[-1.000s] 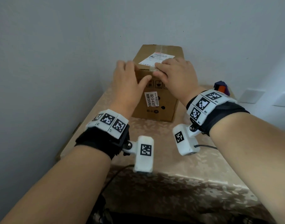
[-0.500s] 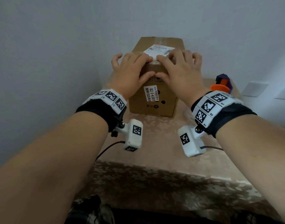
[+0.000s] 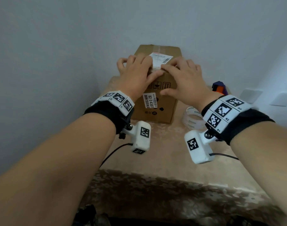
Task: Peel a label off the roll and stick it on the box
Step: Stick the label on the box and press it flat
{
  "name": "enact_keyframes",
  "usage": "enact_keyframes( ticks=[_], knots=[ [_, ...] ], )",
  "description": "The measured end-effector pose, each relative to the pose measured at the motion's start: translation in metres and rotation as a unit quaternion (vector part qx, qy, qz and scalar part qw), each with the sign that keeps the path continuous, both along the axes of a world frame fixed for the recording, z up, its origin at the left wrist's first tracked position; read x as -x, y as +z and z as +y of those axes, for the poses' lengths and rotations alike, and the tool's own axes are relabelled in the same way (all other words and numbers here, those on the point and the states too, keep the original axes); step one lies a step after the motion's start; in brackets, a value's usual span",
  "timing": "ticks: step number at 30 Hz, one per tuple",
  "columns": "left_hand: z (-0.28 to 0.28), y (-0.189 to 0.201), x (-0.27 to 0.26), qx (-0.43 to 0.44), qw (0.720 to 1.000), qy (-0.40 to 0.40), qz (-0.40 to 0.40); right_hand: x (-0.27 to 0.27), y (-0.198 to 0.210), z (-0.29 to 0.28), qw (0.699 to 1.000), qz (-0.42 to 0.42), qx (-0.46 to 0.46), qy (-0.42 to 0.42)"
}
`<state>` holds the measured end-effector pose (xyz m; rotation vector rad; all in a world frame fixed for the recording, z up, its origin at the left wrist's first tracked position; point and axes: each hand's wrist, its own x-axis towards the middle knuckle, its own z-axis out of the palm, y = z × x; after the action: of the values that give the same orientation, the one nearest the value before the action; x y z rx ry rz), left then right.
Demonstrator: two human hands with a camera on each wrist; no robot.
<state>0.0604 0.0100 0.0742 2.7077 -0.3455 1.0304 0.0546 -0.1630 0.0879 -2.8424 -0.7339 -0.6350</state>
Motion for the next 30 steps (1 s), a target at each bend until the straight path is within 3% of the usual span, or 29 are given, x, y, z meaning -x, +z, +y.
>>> enact_keyframes(
  ticks=[6,16,19,22,30],
  knots=[
    [0.006,-0.026,0.004,-0.054,0.999,0.006,0.003,0.000,-0.001,-0.002,1.000,0.018,0.003,0.025],
    [0.007,-0.035,0.010,-0.100,0.995,0.015,0.017,0.009,-0.009,-0.002,0.997,0.020,-0.062,0.030],
    [0.007,-0.018,0.013,-0.047,0.999,0.009,0.007,0.002,-0.001,0.000,0.992,-0.015,-0.120,0.023],
    [0.012,-0.004,0.009,0.036,0.999,-0.007,-0.002,-0.001,0.005,0.014,0.991,-0.069,-0.112,-0.006],
    [0.028,-0.010,0.001,0.054,0.997,-0.061,0.004,-0.009,-0.011,0.032,0.983,-0.163,-0.067,-0.057]
  ],
)
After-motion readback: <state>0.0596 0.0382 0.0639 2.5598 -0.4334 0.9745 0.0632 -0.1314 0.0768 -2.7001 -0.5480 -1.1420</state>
